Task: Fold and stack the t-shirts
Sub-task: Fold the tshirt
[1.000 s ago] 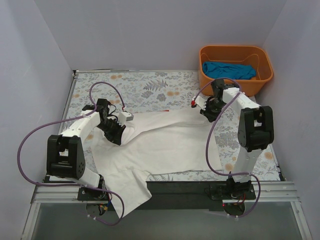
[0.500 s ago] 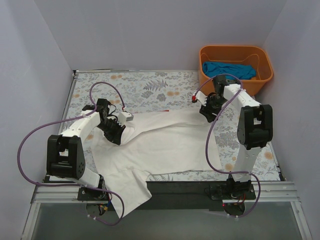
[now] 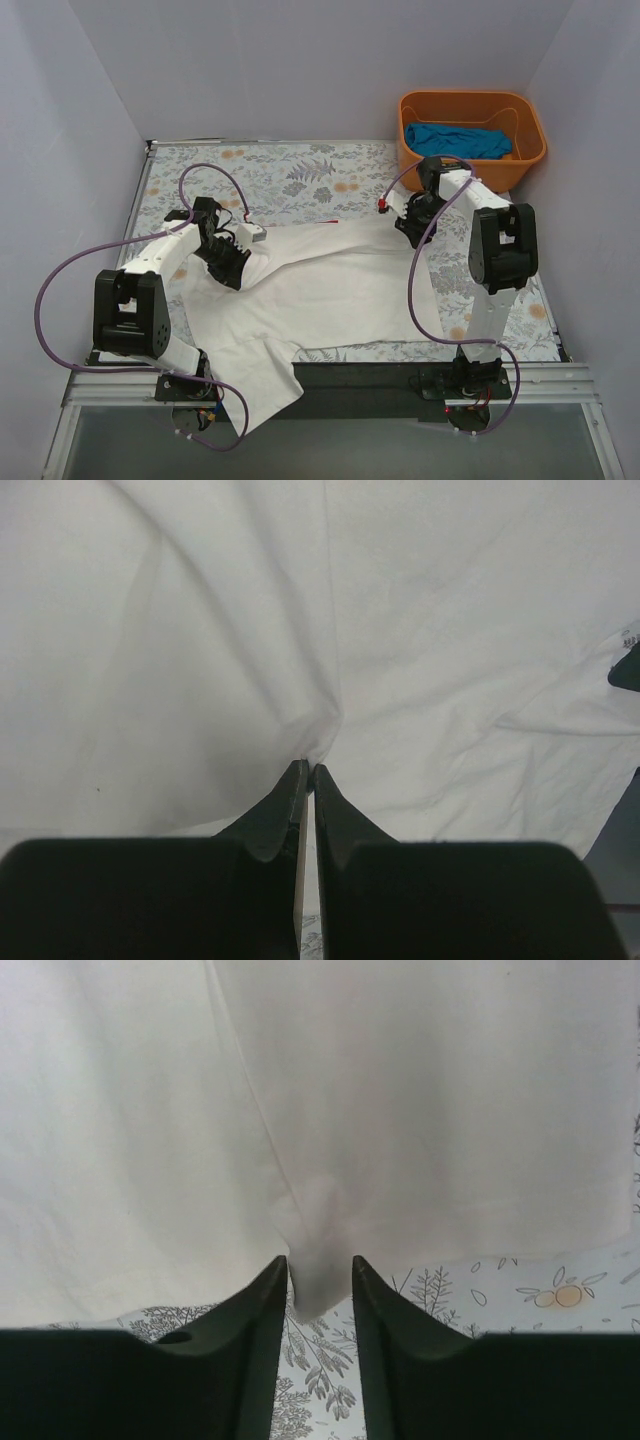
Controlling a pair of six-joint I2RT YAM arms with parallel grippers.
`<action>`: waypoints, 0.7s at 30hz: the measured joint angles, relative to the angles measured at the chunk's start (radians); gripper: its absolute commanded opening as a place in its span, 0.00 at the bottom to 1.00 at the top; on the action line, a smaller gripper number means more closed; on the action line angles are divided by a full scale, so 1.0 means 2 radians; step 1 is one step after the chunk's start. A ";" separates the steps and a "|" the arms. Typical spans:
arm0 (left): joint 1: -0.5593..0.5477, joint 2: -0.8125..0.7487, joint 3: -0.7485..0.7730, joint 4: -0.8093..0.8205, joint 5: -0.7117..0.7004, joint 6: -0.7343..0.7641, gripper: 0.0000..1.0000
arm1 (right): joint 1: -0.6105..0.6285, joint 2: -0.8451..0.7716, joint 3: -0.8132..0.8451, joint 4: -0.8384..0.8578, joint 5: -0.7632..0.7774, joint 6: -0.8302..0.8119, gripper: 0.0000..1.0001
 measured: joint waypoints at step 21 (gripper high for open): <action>0.000 -0.037 0.050 -0.052 -0.004 0.009 0.00 | 0.000 -0.073 -0.021 0.023 0.022 -0.047 0.01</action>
